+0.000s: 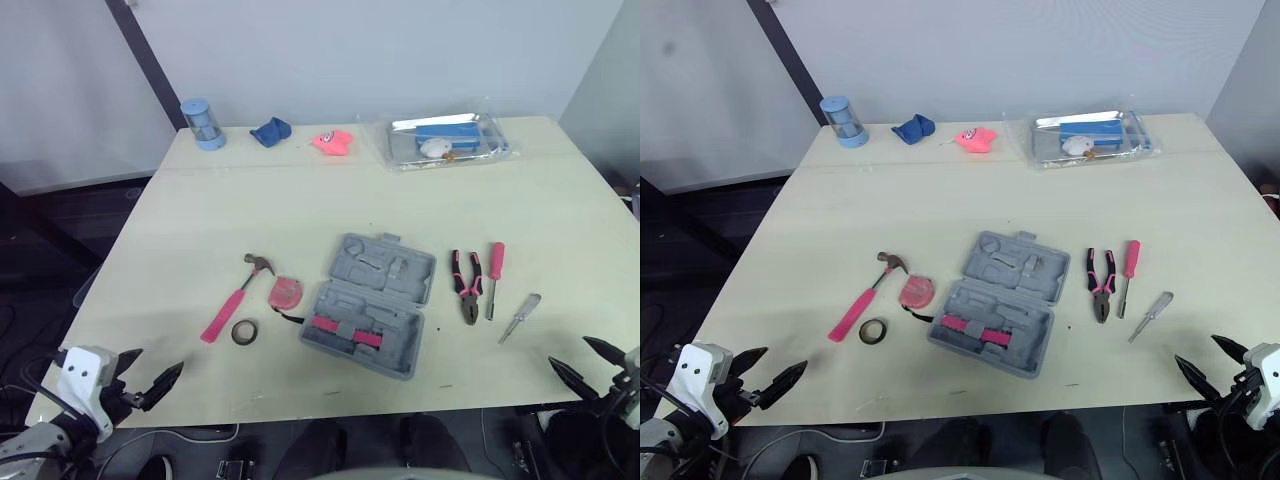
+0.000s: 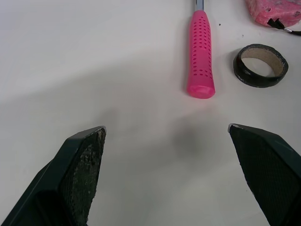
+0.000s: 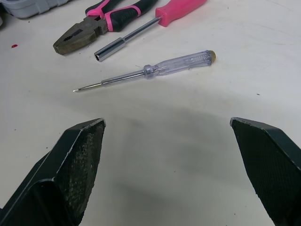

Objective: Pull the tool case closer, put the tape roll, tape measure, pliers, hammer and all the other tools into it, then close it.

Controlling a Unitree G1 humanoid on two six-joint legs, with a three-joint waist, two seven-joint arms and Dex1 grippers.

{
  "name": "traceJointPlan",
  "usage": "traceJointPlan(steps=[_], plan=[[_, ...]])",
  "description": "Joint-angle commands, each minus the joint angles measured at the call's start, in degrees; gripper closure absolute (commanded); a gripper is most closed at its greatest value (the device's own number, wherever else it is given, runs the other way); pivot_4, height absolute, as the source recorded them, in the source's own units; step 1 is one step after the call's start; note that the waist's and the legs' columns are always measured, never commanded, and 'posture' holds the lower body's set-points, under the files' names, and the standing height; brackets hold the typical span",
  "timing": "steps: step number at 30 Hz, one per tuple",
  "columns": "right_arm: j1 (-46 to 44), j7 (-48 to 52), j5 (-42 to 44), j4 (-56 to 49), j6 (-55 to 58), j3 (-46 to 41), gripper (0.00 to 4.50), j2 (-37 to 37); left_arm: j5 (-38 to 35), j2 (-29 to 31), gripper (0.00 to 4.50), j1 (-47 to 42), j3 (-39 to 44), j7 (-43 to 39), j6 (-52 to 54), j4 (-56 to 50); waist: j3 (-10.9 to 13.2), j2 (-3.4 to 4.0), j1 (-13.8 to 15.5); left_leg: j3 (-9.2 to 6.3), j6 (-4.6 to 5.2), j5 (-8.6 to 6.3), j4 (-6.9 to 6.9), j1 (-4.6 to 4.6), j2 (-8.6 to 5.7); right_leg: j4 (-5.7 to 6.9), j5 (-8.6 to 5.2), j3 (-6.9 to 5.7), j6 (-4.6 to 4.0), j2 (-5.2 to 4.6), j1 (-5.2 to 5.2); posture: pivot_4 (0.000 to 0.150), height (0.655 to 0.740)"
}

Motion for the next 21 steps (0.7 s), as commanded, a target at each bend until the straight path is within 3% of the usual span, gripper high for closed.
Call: traceJointPlan(steps=[1, 11, 18, 21], plan=[[0.1, 0.1, 0.0, -0.8, -1.0, -1.8, 0.0, -0.7, -0.7, -0.1, 0.06, 0.7, 0.9, -0.3, -0.4, -1.5, 0.0, 0.0, 0.0, 0.0, 0.0, 0.0, 0.0, 0.0, 0.0, 0.0, 0.0, 0.0, 0.0, 0.0, 0.0, 0.15, 0.74], [0.3, 0.6, -0.4, -0.1, -2.4, -2.2, 0.0, -0.4, -0.5, 0.5, 0.06, -1.5, 1.1, -1.5, -1.8, 1.0, 0.0, 0.0, 0.0, 0.0, 0.0, 0.0, 0.0, 0.0, 0.0, 0.0, 0.0, -0.01, 0.0, 0.0, 0.0, 0.15, 0.74], [0.3, 0.8, 0.0, -2.0, -1.8, -2.0, 0.0, -0.5, -1.6, 5.8, 0.06, -7.6, 1.3, -6.7, -1.7, 6.9, 0.0, 0.0, 0.1, -0.01, 0.0, 0.0, 0.0, 0.0, 0.0, 0.0, 0.0, -0.12, 0.0, 0.01, 0.0, 0.15, 0.74], [-0.1, 0.6, 1.2, -7.4, 1.0, -0.9, 0.0, -0.2, -0.8, 9.9, 0.06, -11.8, -0.9, -11.0, -2.2, 8.6, 0.0, 0.03, 0.0, 0.0, -0.03, 0.01, 0.0, 0.01, -0.01, 0.0, 0.01, -0.16, 0.0, 0.02, -0.01, 0.15, 0.74]])
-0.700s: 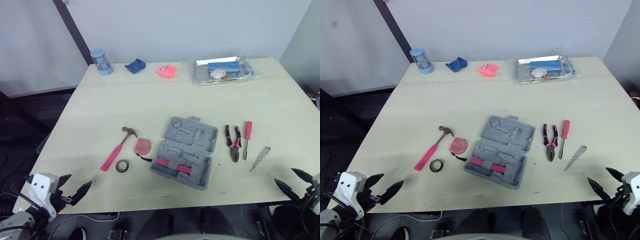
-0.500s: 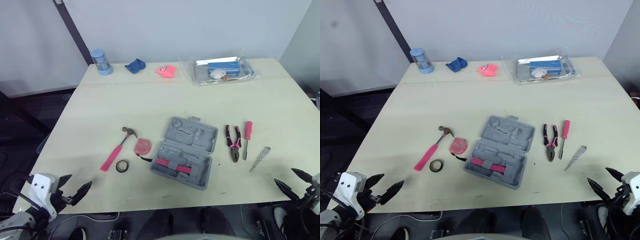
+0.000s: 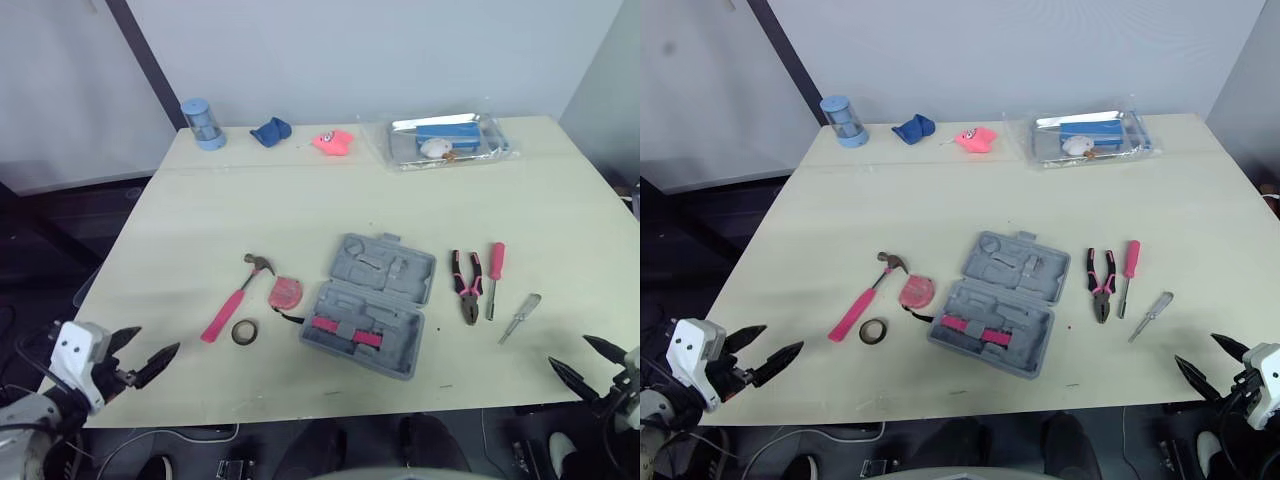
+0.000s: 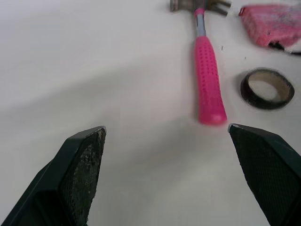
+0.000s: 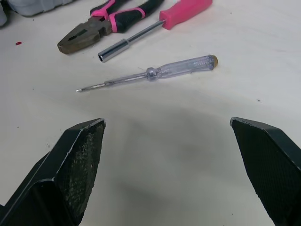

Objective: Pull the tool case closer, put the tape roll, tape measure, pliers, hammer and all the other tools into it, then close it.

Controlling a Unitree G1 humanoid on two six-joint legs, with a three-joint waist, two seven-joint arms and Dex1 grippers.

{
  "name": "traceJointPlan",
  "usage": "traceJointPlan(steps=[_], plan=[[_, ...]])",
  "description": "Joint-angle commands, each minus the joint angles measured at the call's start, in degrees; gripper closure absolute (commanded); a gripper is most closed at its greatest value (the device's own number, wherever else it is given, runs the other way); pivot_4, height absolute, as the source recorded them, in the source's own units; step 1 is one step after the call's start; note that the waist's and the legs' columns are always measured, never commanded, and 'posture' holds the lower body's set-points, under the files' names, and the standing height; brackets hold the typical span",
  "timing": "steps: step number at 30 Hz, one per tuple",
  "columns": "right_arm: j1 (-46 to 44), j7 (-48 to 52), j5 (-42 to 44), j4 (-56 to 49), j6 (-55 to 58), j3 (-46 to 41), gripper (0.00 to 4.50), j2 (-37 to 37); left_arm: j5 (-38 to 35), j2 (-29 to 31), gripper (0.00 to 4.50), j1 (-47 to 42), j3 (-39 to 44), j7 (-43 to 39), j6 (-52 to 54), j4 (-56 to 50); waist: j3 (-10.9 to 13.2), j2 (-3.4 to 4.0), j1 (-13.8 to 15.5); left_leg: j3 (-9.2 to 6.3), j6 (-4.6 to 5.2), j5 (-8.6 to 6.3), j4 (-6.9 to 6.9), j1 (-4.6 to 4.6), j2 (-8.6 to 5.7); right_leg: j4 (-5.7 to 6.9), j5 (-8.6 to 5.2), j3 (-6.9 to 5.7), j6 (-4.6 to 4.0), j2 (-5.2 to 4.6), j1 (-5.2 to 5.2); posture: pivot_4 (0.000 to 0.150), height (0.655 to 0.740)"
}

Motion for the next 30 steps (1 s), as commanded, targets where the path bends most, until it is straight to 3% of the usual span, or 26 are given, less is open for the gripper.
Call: traceJointPlan(steps=[1, 11, 16, 21, 23, 30], plan=[[-0.1, -0.1, 2.4, -7.8, 2.9, -0.1, 0.0, -0.2, 0.2, 4.7, 0.06, -3.7, -1.4, -4.9, -0.9, 1.4, 0.0, 0.0, 0.0, -0.04, -0.01, 0.0, 0.0, -0.01, 0.0, 0.0, 0.0, 0.0, 0.0, 0.0, 0.0, 0.15, 0.74], [-7.4, -4.3, 2.1, -24.6, 18.4, 8.9, 0.0, -1.6, 3.3, 8.6, 0.06, -21.7, -15.1, -11.7, 1.4, 2.1, 0.0, 0.04, 0.0, -0.1, -0.23, 0.13, 0.0, -0.06, -0.02, 0.0, 0.02, -0.08, -0.02, 0.01, -0.05, 0.15, 0.74], [-14.7, -5.9, -2.4, -27.1, 24.6, 17.2, 1.67, -2.5, 7.7, 6.9, 1.67, -35.5, -24.3, -16.6, -1.4, 10.7, 0.0, 0.03, -0.1, -0.17, -0.25, 0.15, 0.02, -0.09, -0.04, 0.02, 0.04, -0.17, -0.03, 0.04, -0.08, 0.15, 0.74], [-20.0, -6.8, -7.9, -27.4, 28.4, 25.1, 4.3, -2.5, 12.8, 2.7, 4.33, -47.8, -31.6, -20.0, -6.8, 22.3, 0.0, 0.01, -0.3, -0.17, -0.24, 0.15, 0.05, -0.24, -0.07, 0.0, 0.04, -0.19, -0.03, 0.3, -0.19, 0.15, 0.74], [-22.3, -6.9, -10.7, -27.5, 29.8, 28.9, 4.49, -2.5, 14.8, 0.2, 4.49, -52.0, -34.1, -21.2, -9.2, 27.2, 0.1, -0.05, -0.3, -0.17, -0.24, 0.16, 0.11, -0.37, -0.1, 0.01, 0.05, -0.21, -0.03, 0.32, -0.29, 0.15, 0.74], [-28.4, -8.1, -15.7, -27.0, 35.3, 35.8, 4.49, -1.5, 22.1, -6.5, 4.49, -62.3, -39.4, -21.9, -19.7, 45.8, 0.1, -0.11, -0.5, -0.18, -0.24, 0.17, 0.16, -0.46, -0.11, 0.06, 0.05, -0.22, -0.02, 0.35, -0.39, 0.15, 0.74]])
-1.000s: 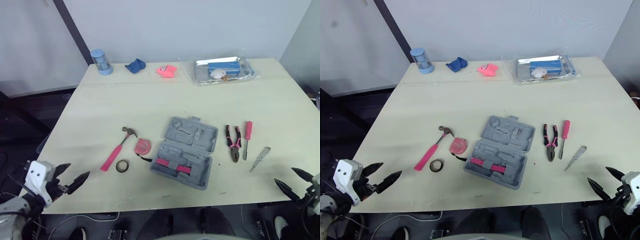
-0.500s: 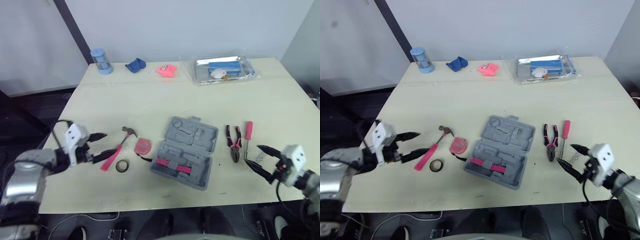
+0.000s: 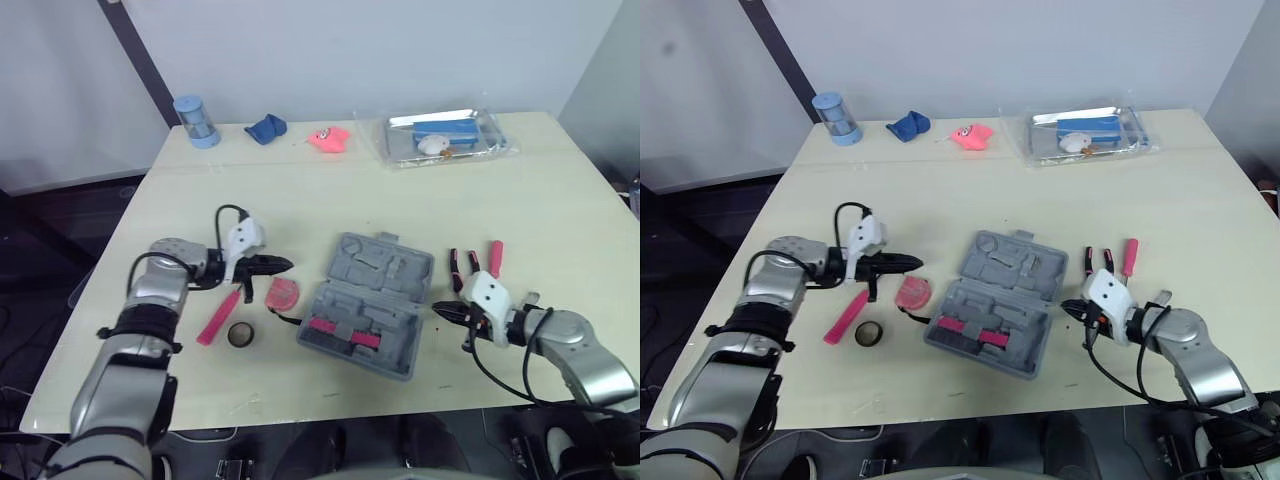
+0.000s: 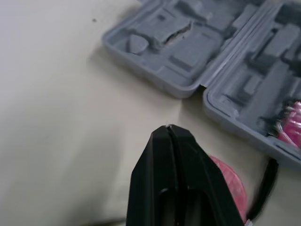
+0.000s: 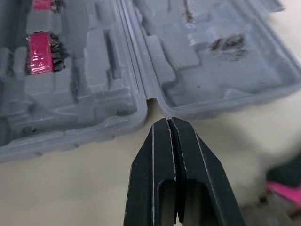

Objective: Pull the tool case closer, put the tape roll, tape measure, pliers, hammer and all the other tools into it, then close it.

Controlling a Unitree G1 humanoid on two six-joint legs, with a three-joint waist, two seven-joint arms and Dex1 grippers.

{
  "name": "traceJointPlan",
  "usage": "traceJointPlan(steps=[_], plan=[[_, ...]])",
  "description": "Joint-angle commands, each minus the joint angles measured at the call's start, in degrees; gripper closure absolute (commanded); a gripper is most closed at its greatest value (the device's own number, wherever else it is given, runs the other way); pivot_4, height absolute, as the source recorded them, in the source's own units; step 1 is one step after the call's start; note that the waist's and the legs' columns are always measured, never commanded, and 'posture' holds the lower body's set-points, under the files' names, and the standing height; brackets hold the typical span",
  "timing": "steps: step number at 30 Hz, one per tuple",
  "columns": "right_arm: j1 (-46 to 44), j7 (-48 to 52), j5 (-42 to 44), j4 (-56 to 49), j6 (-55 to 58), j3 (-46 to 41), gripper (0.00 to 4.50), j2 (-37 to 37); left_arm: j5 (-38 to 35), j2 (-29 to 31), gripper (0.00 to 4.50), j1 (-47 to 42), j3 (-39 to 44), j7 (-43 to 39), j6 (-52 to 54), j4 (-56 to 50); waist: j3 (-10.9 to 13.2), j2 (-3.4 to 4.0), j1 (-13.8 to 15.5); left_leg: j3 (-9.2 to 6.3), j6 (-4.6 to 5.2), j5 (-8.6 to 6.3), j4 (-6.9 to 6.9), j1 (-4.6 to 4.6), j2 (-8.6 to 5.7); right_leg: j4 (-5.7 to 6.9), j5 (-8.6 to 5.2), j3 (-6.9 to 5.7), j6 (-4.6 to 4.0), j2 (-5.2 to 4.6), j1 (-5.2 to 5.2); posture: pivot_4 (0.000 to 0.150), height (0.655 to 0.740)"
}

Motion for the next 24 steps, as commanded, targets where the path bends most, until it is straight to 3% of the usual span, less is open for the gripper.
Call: traceJointPlan(steps=[1, 8, 24], plan=[[-1.9, -0.4, -1.8, -1.2, 2.6, 1.7, 4.49, -0.1, 3.2, -1.5, 4.49, -3.6, -1.5, 0.0, -5.3, 7.1, 0.0, -0.08, -0.1, 0.0, 0.0, 0.0, 0.0, -0.03, 0.0, 0.0, 0.0, 0.0, 0.0, 0.0, -0.04, 0.15, 0.74], [-4.0, -0.5, -3.2, -1.6, 6.8, 4.3, 4.49, 0.7, 7.6, -6.3, 4.49, -9.3, -2.7, 1.3, -10.1, 16.9, 0.1, -0.16, -0.1, -0.1, 0.0, 0.0, 0.12, -0.15, -0.03, 0.03, 0.0, -0.12, 0.01, -0.01, -0.06, 0.15, 0.74], [-5.3, -1.1, -3.9, -1.9, 9.0, 5.1, 4.49, 2.8, 14.3, -10.8, 4.49, -12.1, -4.4, 5.9, -13.9, 23.0, 0.1, -0.17, -0.2, -0.12, 0.0, 0.01, 0.25, -0.23, -0.06, 0.21, 0.0, -0.13, 0.01, -0.02, -0.15, 0.15, 0.74]])
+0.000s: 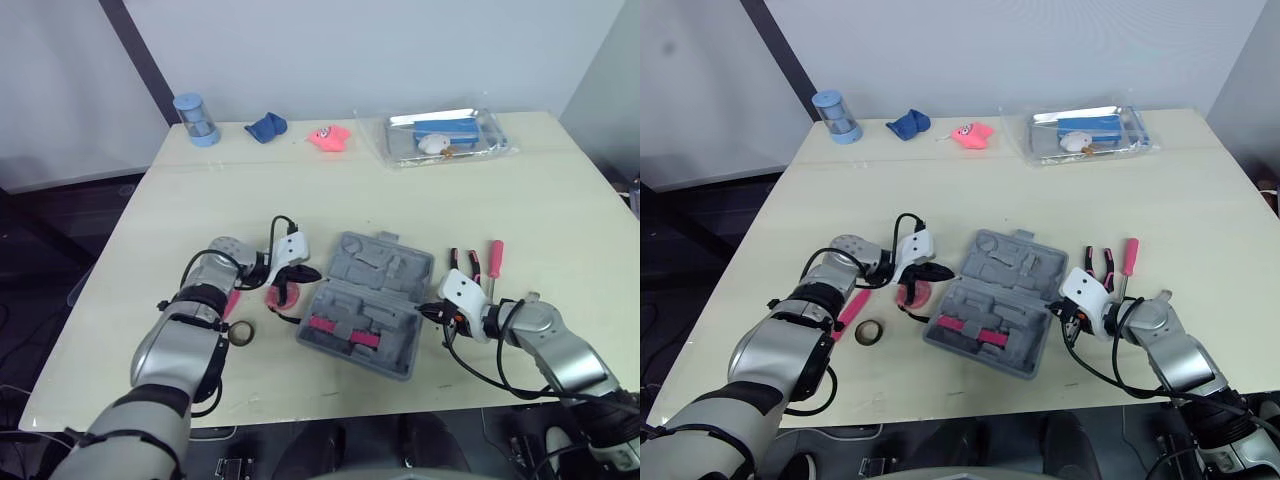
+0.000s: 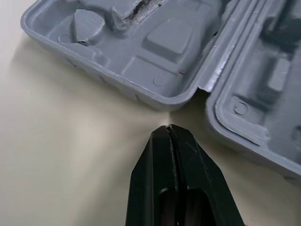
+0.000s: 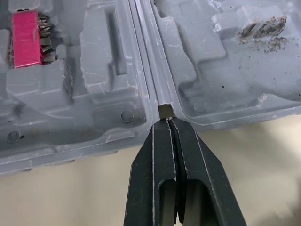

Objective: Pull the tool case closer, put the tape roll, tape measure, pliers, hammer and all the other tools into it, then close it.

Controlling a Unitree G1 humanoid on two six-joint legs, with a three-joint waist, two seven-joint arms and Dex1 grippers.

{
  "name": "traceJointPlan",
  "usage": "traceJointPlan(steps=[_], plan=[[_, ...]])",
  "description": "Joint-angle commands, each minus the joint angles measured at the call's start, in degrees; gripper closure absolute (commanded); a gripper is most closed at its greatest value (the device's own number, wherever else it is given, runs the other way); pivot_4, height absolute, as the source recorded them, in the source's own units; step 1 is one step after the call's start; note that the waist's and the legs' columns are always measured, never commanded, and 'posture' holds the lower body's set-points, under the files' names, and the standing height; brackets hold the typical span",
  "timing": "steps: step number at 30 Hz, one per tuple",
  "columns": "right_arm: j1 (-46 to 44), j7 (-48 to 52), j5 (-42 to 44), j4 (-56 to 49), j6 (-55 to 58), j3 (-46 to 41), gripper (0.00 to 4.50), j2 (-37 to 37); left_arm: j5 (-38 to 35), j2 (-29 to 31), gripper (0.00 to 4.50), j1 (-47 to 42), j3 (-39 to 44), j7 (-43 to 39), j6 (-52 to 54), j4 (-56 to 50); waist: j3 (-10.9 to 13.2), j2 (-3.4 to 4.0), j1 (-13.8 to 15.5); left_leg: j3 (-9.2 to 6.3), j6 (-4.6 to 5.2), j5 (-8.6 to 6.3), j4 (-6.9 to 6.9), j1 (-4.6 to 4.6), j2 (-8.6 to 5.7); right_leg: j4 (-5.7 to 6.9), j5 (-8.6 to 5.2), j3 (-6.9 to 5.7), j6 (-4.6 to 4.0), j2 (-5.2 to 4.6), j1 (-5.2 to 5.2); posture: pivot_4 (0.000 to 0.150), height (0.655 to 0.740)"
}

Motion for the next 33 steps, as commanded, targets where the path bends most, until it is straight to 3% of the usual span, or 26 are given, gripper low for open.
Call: traceJointPlan(steps=[1, 8, 19, 27, 33], plan=[[-0.5, 0.0, 0.2, -2.0, 0.4, -0.1, 4.49, 0.3, 0.9, -0.6, 4.49, -1.1, -0.2, 0.5, -1.2, 0.4, 0.0, 0.0, 0.0, 0.0, 0.0, 0.0, 0.02, -0.01, 0.0, 0.03, 0.0, 0.0, 0.0, 0.0, -0.01, 0.15, 0.74], [-0.4, 0.0, 0.4, -1.8, 0.7, -0.4, 4.49, 0.4, 1.8, -2.4, 4.49, -1.6, -0.2, -0.4, -1.1, 0.5, 0.0, -0.02, 0.1, -0.03, 0.0, 0.0, 0.41, -0.26, -0.03, 0.36, 0.0, -0.04, 0.0, -0.01, -0.21, 0.15, 0.74], [1.2, 1.5, 2.2, -2.1, 0.9, -3.1, 4.49, -1.2, 2.7, -3.0, 4.49, 1.3, -3.3, -9.4, 1.1, -7.2, 0.0, -0.03, 0.2, -0.04, 0.01, 0.01, 0.67, -0.6, -0.3, 0.68, -0.01, -0.11, 0.01, -0.27, -0.58, 0.15, 0.74], [3.5, 4.5, 4.7, -4.6, 2.1, -4.3, 4.49, -3.2, 1.4, -0.5, 4.49, 11.2, -7.0, -16.5, 11.3, -28.3, 0.0, -0.02, 0.0, -0.04, 0.02, 0.01, 0.67, -0.6, -0.29, 0.69, -0.01, -0.1, 0.01, -0.28, -0.58, 0.15, 0.74], [5.8, 5.6, 6.1, -6.7, 3.3, -5.2, 4.49, -4.3, 0.7, 2.9, 4.49, 21.0, -8.1, -16.4, 22.3, -47.1, -0.1, 0.02, 0.0, -0.02, 0.02, 0.01, 0.63, -0.56, -0.25, 0.69, -0.01, -0.04, 0.01, -0.28, -0.59, 0.15, 0.74]])
